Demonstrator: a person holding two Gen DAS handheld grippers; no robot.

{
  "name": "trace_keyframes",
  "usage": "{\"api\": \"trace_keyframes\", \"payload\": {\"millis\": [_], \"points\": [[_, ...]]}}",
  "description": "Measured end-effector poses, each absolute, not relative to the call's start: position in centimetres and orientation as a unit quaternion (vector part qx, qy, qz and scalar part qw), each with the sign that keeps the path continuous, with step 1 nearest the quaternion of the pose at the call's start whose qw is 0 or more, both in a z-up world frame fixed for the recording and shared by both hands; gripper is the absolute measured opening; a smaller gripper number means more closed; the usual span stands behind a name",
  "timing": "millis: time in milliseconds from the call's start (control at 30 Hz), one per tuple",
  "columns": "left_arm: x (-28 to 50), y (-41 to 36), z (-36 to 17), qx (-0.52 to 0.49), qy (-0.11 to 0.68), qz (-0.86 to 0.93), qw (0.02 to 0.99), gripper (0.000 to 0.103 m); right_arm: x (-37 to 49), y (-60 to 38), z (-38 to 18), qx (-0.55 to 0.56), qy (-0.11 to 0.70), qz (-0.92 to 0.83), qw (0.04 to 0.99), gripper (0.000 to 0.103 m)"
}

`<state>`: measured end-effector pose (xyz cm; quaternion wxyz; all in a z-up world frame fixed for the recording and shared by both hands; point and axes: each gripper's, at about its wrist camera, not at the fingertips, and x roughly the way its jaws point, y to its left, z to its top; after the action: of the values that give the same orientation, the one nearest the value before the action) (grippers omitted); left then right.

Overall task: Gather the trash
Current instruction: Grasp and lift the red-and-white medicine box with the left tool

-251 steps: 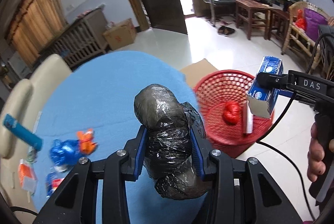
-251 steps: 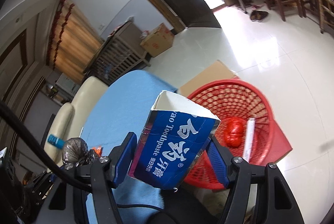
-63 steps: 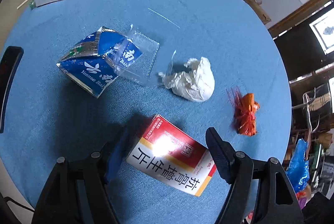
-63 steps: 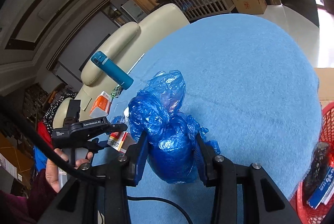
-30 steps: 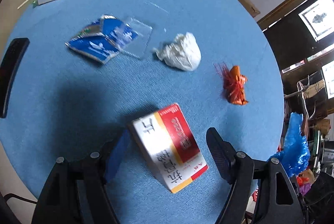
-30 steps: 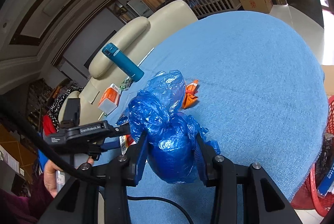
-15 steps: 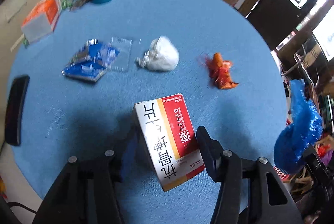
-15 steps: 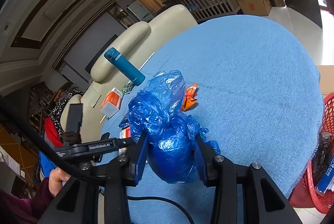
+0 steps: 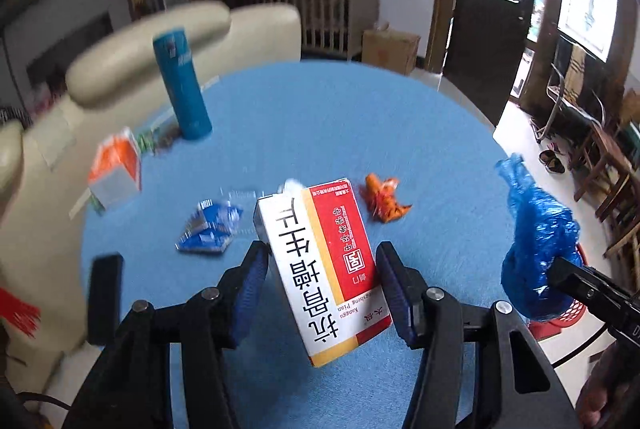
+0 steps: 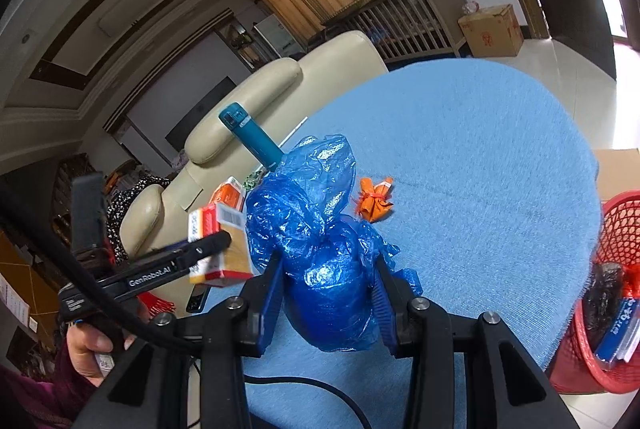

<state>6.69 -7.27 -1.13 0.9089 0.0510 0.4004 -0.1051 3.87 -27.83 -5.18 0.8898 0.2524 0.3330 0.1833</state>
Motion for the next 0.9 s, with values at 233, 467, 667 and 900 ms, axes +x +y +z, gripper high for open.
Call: {"api": "trace_keyframes", "payload": {"millis": [233,467,667,900], "points": [[5.0,-8.0,0.4,0.084,0.36,-0.108,0.923,0.058,2.5,-28.2,-4.5,0.254,0.321,0.181,0.894,0.044],[4.0,-7.8,0.8,0.092,0.344,-0.102,0.929,0.058,2.1,-28.3,-4.3,0.254,0.318,0.187,0.894,0.044],[2.9,-7.7,0.9,0.096,0.336,-0.103,0.931,0.058,1.8,-28.2,-4.3,0.25,0.323,0.192,0.892,0.044],[2.4,-7.9,1.3,0.094,0.327,-0.114,0.933,0.058,1.2,-27.8,-3.4,0.242,0.317,0.19,0.897,0.044]]}}
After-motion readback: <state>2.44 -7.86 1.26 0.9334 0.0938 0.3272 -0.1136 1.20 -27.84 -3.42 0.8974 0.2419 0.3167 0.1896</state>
